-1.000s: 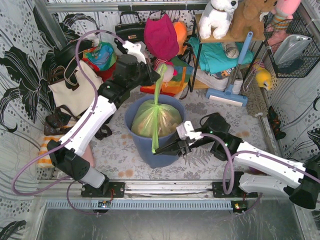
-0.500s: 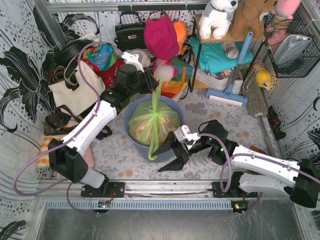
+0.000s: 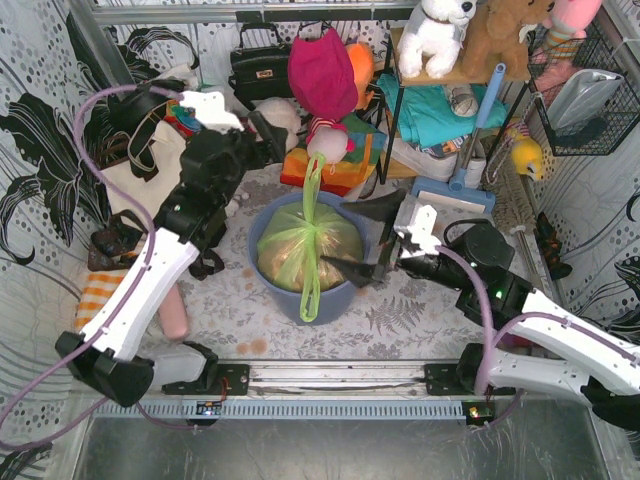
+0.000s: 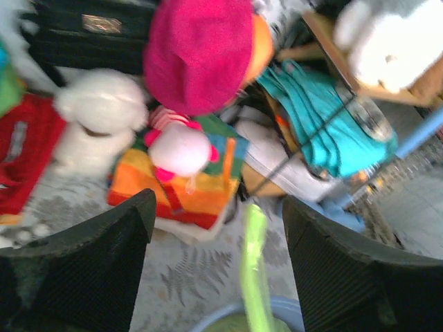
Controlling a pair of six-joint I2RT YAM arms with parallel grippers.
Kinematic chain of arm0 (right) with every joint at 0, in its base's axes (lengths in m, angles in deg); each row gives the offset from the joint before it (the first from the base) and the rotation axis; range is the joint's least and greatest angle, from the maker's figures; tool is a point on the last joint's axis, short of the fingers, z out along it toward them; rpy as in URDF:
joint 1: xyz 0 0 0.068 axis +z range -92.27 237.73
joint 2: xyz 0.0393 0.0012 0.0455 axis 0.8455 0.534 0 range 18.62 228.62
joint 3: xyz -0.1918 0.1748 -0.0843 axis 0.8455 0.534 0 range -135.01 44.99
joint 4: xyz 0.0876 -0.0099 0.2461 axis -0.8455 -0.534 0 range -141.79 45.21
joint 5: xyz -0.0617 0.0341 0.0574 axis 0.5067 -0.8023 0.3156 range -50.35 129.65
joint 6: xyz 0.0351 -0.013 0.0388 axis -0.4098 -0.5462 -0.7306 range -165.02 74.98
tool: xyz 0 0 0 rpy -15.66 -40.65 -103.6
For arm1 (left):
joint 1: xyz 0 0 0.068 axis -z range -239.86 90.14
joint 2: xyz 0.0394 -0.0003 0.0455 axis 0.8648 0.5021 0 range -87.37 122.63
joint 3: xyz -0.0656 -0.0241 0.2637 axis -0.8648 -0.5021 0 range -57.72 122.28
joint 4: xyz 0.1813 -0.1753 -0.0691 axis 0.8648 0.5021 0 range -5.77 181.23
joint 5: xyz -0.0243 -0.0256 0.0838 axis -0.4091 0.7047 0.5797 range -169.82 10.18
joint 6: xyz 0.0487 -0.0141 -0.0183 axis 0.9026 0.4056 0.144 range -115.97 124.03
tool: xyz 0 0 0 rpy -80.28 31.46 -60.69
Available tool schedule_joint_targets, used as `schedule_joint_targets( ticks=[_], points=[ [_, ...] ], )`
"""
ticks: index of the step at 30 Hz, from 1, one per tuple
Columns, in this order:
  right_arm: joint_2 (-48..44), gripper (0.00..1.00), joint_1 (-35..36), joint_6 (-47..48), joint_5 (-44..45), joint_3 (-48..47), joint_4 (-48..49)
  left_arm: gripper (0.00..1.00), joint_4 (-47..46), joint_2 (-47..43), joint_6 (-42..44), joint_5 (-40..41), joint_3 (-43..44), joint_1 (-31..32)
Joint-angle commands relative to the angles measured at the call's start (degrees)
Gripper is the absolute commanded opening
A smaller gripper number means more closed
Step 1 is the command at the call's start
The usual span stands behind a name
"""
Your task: Tie the trash bag
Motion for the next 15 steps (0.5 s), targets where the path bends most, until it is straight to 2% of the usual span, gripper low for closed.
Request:
schedule_joint_targets(
  ticks=[1,2,3,7,11,15],
  points=[
    [0.7,0.91,-3.6,7.6,24.8,-0.1,-7.6,0.84,-7.3,-4.7,3.6,14.1,-8.1,-1.0],
    [0.7,0.92,-5.8,7.5,26.6,0.6,-8.0,0.94,-8.2,-5.7,3.8,16.5,-10.3,-1.1],
    [0.4,0.92,-8.6,6.9,27.6,1.5,-8.2,0.99,-9.1,-6.8,3.8,19.2,-12.7,-1.3],
    [-1.1,0.94,-19.3,5.9,31.9,7.1,-7.9,0.98,-12.5,-11.5,2.2,31.1,-23.6,-1.3],
    [-2.4,0.98,-29.6,5.4,35.7,14.2,-6.6,0.98,-21.5,-16.4,1.4,42.0,-37.7,-1.6],
    [-2.5,0.99,-42.2,1.8,33.1,22.4,-3.8,0.98,-30.8,-18.3,1.8,47.9,-49.3,-2.4]
  ],
)
